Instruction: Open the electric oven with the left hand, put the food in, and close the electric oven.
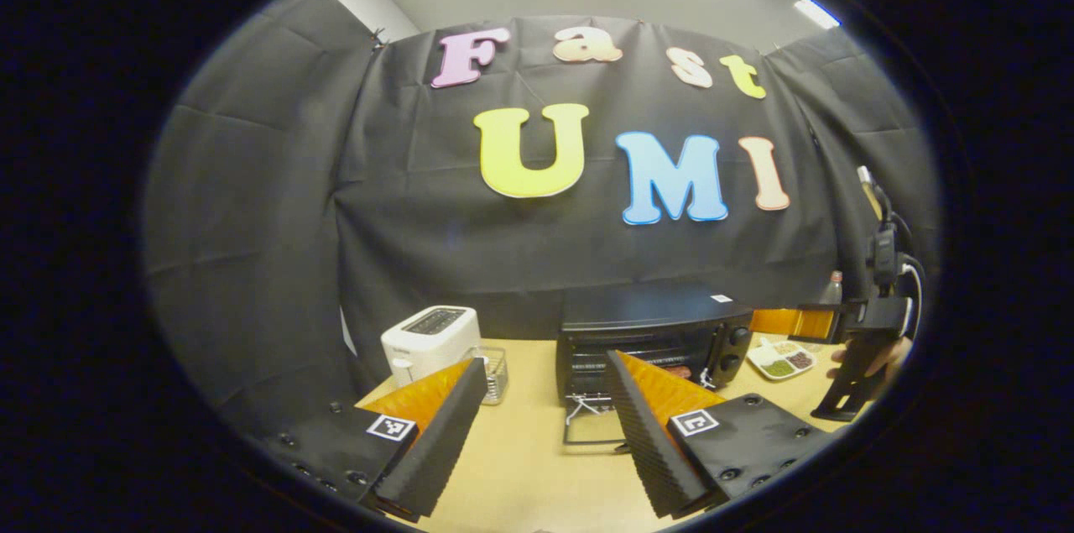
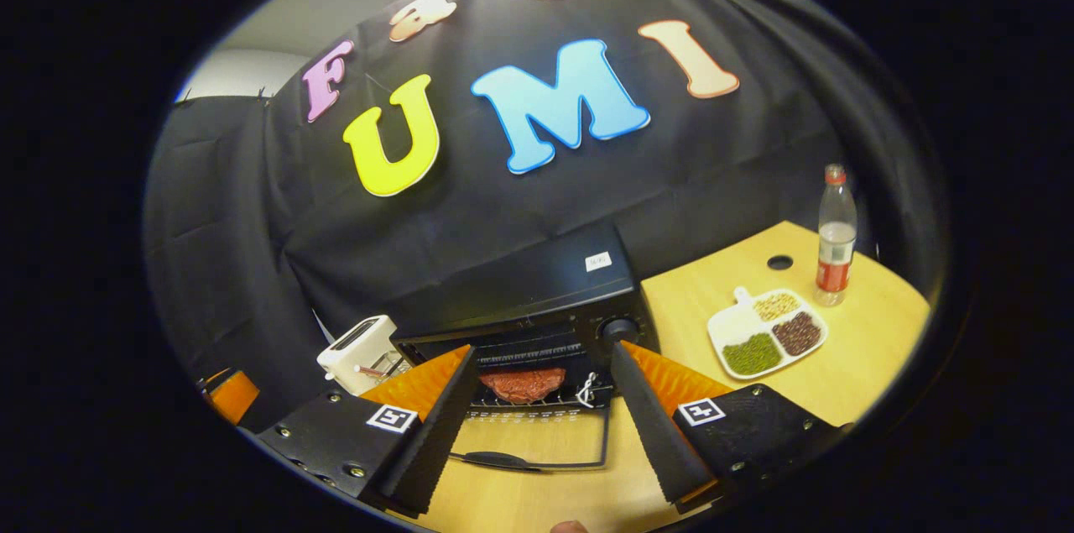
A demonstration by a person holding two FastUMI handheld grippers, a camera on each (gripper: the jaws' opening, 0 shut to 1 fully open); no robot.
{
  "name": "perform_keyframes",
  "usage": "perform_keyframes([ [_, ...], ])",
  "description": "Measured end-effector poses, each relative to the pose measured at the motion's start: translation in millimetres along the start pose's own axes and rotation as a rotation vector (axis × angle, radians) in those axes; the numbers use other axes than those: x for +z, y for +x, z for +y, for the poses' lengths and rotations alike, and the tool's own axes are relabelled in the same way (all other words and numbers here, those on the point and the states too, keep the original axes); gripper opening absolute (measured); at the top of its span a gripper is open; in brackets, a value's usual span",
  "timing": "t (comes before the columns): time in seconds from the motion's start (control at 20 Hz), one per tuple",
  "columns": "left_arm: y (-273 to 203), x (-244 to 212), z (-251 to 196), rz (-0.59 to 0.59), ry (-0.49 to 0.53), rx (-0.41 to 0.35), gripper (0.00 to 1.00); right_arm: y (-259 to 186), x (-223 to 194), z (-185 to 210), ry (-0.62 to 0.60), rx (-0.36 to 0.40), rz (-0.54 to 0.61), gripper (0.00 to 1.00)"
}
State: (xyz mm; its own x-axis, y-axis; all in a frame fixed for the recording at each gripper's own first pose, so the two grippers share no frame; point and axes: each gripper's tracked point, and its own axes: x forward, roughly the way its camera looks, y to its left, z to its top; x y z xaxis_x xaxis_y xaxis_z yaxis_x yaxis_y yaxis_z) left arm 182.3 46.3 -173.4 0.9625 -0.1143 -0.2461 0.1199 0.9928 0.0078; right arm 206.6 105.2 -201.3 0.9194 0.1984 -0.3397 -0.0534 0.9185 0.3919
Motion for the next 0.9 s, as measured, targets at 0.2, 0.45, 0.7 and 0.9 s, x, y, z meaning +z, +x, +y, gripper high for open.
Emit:
perform_keyframes([
  [0.2,3,-25,-37,0.066,-0.014,-0.062,0.90,-44,41,-26,-0.104,-0.055,-0.090,0.97],
  [0.45,15,-65,-71,0.186,-0.048,-0.114,0.99,-95,79,-56,-0.248,-0.149,-0.169,0.98],
  [0.7,32,-118,-104,0.363,-0.065,-0.199,1.00,-128,92,-74,-0.263,-0.215,-0.188,0.98],
  [0.9,49,-165,-126,0.525,-0.095,-0.246,0.96,-147,92,-93,-0.298,-0.286,-0.187,0.98],
])
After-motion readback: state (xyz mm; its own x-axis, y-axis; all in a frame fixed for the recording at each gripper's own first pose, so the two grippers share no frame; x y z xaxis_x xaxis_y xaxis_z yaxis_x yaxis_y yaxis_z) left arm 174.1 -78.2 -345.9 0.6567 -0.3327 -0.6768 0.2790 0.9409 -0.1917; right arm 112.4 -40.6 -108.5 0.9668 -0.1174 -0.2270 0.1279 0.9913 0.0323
